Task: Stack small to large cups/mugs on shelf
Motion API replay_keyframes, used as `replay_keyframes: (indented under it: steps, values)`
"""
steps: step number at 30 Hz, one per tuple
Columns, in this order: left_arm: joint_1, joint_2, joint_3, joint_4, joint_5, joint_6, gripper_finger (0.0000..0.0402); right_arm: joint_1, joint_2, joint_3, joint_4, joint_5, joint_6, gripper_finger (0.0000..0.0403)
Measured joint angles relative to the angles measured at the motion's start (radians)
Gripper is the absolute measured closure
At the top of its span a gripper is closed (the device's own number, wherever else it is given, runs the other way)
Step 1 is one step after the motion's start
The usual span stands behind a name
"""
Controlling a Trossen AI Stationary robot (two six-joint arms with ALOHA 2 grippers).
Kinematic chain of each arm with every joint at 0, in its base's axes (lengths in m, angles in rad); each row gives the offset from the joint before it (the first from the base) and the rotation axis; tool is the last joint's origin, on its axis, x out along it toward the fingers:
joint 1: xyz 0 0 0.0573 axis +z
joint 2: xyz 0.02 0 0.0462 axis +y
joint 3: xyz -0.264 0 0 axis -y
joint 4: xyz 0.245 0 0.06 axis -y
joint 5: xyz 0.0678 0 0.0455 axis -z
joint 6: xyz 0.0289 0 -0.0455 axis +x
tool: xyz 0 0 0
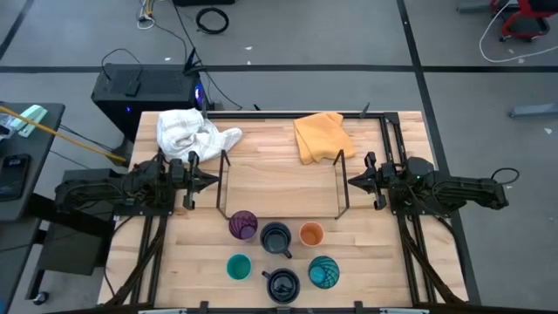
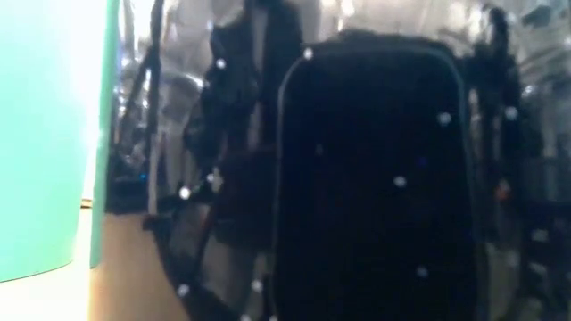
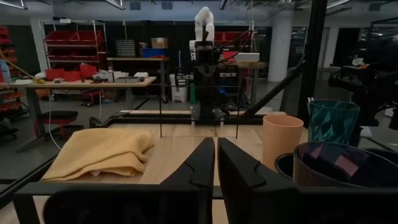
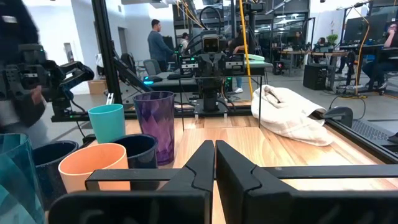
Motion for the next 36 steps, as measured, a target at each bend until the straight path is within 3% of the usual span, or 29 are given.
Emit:
replay_keyframes:
  steps: [36]
  values:
    - [0.0, 0.0, 0.0, 0.0, 0.0, 0.0, 0.0374, 0.0, 0.0, 0.0, 0.0, 0.0, -0.007, 0.038]
